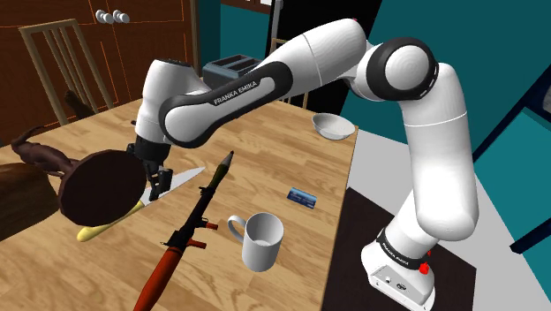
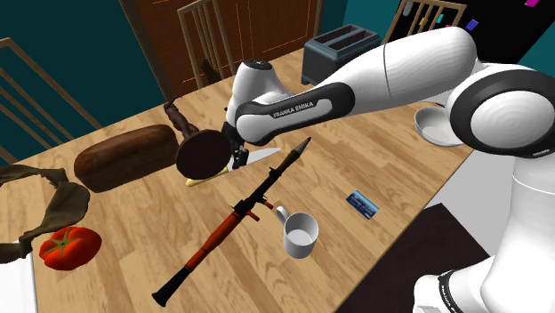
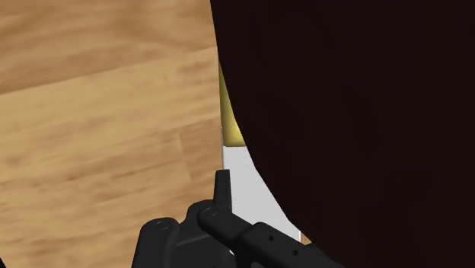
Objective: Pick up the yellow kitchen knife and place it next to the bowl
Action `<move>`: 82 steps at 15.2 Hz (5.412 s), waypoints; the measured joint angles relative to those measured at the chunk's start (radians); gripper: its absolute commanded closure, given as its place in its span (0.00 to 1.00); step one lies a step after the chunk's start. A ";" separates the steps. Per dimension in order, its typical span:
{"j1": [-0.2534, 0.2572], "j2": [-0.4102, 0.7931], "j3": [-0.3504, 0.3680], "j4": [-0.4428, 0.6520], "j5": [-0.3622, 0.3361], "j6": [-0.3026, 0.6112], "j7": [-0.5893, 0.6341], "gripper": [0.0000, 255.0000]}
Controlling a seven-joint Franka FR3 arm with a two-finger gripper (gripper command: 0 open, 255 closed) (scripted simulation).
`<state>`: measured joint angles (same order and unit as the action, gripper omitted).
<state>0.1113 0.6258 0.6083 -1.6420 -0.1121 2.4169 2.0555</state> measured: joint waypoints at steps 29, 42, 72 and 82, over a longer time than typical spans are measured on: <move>-0.128 0.066 0.026 0.247 0.015 -0.426 -0.310 0.00; -0.116 0.103 0.016 0.216 -0.001 -0.373 -0.317 0.00; -0.113 0.031 0.044 0.352 0.028 -0.568 -0.295 1.00; -0.157 -0.018 0.053 0.381 0.051 -0.649 -0.325 1.00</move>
<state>-0.0452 0.6082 0.6617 -1.2608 -0.0607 1.7675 1.7310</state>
